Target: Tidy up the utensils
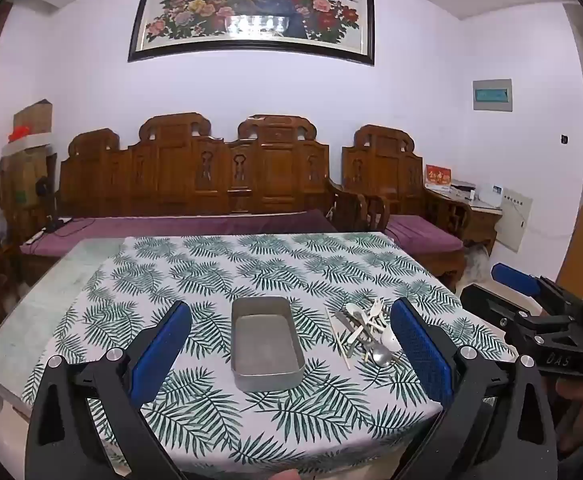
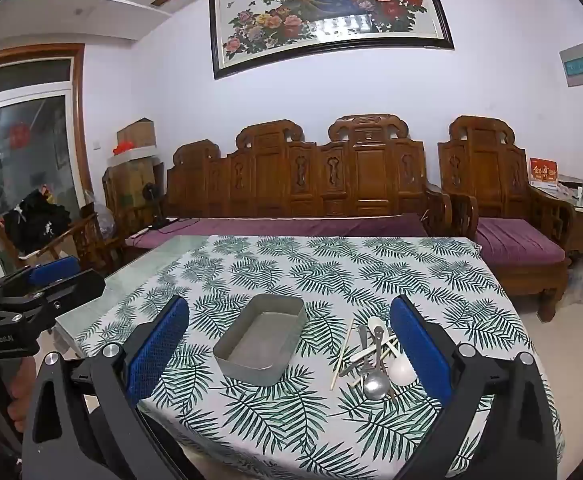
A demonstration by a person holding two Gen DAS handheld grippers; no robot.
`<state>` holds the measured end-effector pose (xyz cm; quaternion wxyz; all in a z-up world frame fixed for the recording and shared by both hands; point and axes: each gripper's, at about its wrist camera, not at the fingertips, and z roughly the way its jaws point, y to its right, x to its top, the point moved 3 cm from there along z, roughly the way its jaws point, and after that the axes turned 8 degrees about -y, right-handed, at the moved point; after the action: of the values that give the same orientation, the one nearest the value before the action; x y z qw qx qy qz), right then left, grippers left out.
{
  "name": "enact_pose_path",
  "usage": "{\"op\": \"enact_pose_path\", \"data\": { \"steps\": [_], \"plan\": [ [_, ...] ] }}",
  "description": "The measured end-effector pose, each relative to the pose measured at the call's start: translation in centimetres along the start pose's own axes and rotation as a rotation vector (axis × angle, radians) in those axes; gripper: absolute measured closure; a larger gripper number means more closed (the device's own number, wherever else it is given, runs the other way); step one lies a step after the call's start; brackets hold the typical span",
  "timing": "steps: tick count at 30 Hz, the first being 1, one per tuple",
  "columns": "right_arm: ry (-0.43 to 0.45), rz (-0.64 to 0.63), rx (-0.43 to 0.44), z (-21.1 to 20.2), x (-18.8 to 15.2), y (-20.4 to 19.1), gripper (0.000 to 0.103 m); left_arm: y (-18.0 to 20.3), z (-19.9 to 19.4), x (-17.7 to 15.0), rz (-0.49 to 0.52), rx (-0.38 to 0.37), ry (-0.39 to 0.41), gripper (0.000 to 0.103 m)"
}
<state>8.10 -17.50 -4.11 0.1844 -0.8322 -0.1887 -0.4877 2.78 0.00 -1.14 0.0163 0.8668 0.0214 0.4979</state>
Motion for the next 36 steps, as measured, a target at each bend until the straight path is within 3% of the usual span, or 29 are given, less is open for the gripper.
{"op": "enact_pose_path", "data": {
  "steps": [36],
  "plan": [
    [0.001,0.006,0.005,-0.5,0.2,-0.3,0.003,-0.2,-0.9,1.0,0.002,0.004,0.02,0.007]
  ]
}}
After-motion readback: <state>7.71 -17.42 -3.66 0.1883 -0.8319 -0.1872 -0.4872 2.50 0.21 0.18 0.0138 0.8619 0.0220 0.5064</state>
